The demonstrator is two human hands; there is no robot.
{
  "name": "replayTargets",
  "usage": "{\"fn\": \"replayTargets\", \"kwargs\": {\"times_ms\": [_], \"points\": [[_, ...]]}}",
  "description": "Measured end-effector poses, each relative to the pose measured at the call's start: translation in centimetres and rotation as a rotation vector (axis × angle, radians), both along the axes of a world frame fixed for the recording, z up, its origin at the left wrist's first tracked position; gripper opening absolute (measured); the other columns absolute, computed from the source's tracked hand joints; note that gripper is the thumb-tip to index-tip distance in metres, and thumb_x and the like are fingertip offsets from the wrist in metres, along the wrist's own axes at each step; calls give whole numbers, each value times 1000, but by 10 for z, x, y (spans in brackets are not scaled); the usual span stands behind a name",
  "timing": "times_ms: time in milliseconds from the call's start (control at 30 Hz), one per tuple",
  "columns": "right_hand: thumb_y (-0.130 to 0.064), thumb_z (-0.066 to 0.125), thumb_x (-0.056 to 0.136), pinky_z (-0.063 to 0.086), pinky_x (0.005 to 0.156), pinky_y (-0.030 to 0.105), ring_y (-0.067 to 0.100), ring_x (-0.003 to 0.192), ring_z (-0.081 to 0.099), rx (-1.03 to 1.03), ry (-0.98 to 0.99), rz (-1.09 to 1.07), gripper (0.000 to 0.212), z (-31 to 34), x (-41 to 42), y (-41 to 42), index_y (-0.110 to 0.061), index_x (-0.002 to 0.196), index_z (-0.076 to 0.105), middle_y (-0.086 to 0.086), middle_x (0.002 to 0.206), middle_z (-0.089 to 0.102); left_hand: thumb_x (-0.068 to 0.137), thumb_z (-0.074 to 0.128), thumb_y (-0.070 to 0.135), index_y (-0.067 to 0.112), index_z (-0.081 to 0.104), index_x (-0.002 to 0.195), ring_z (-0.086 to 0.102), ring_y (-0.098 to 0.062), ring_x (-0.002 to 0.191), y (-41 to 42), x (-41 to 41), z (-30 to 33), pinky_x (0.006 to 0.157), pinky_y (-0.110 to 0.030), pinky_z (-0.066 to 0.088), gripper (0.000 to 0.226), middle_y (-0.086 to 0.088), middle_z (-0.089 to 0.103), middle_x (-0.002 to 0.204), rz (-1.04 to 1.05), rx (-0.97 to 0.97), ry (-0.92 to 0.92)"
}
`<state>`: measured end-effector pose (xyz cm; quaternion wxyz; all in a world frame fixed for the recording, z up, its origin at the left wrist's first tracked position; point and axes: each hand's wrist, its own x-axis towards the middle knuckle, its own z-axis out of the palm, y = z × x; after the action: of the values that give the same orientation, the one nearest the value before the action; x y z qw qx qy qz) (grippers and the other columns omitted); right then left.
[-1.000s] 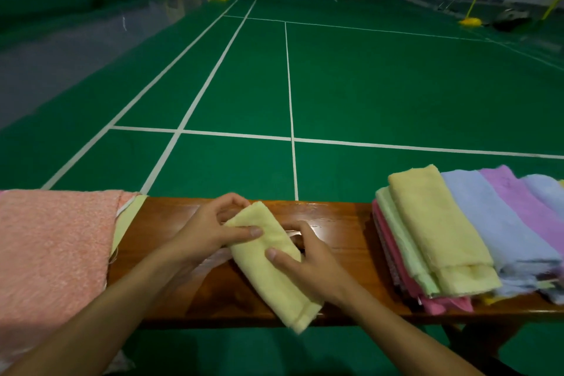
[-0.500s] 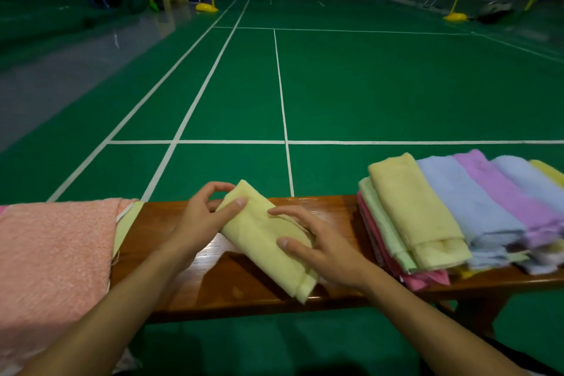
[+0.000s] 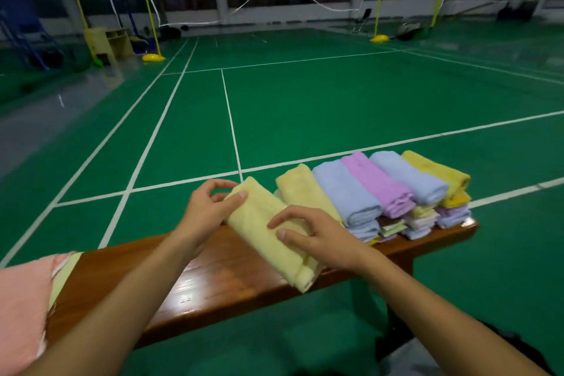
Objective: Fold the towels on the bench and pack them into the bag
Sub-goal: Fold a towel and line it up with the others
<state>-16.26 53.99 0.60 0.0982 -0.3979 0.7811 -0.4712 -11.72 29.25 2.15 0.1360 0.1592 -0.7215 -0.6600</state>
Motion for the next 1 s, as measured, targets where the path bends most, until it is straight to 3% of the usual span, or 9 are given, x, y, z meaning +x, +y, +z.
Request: {"fn": "replayTargets", "kwargs": {"times_ms": [133, 300, 433, 533, 633, 733, 800, 867, 1000], "points": [[-28, 67, 102, 54, 91, 30, 2, 109, 64, -18, 26, -87, 14, 13, -19, 58, -34, 113, 74, -18, 119, 69, 92, 82, 17, 8, 64, 118, 74, -22, 82, 55, -33, 14, 76, -43, 61, 33, -14, 79, 103, -66, -33, -10], [-10, 64, 102, 50, 93, 23, -1, 114, 64, -81, 21, -206, 24, 19, -57, 137, -27, 110, 78, -17, 118, 74, 93, 80, 15, 5, 62, 119, 73, -25, 86, 133, -89, 26, 74, -42, 63, 33, -16, 76, 108, -165, -78, -6], [-11, 68, 100, 53, 86, 27, 5, 106, 67, -119, 5, -332, 23, 25, -98, 200, -30, 105, 81, -13, 115, 74, 92, 82, 18, 5, 62, 119, 72, -27, 87, 195, -151, 32, 69, -38, 62, 36, -21, 72, 113, -228, -80, 0], [-11, 69, 99, 53, 76, 25, 8, 90, 67, -155, -27, -446, 21, 31, -135, 237, -28, 101, 82, -4, 110, 76, 92, 81, 11, 3, 60, 120, 69, -21, 78, 239, -198, 38, 60, -31, 61, 35, -16, 69, 105, -239, -44, 8], [-9, 69, 98, 53, 79, 26, 7, 86, 66, -164, -38, -519, 22, 31, -178, 265, -26, 101, 83, 0, 111, 77, 93, 79, 8, 5, 60, 119, 66, -19, 75, 277, -243, 42, 57, -28, 59, 32, -14, 68, 104, -230, -25, 32], [-11, 70, 98, 53, 83, 28, 8, 89, 68, -178, -64, -546, 21, 26, -218, 287, -27, 103, 83, 0, 114, 76, 94, 79, 19, 10, 62, 117, 66, -19, 80, 304, -284, 39, 69, -35, 62, 30, -14, 70, 109, -241, 6, 44], [-9, 69, 98, 52, 82, 22, 7, 89, 66, -119, -53, -558, 21, 16, -239, 297, -23, 106, 83, 1, 115, 75, 94, 79, 31, 16, 65, 123, 67, -21, 94, 318, -305, 28, 88, -43, 61, 35, -7, 70, 113, -262, -178, 28], [-6, 68, 98, 49, 77, 15, 8, 91, 65, 34, -23, -589, 20, -3, -256, 303, -15, 111, 81, 4, 115, 74, 93, 78, 42, 21, 64, 134, 62, -25, 119, 330, -319, 4, 106, -40, 52, 48, -7, 65, 129, -322, -537, 22], [-11, 66, 100, 52, 93, 35, 25, 106, 66, 251, 18, -654, 19, -41, -280, 302, -17, 112, 78, 10, 117, 73, 97, 57, 65, 35, 51, 152, 51, -38, 137, 341, -327, -50, 113, -48, 41, 63, -13, 51, 153, -565, -1163, -57]]}}
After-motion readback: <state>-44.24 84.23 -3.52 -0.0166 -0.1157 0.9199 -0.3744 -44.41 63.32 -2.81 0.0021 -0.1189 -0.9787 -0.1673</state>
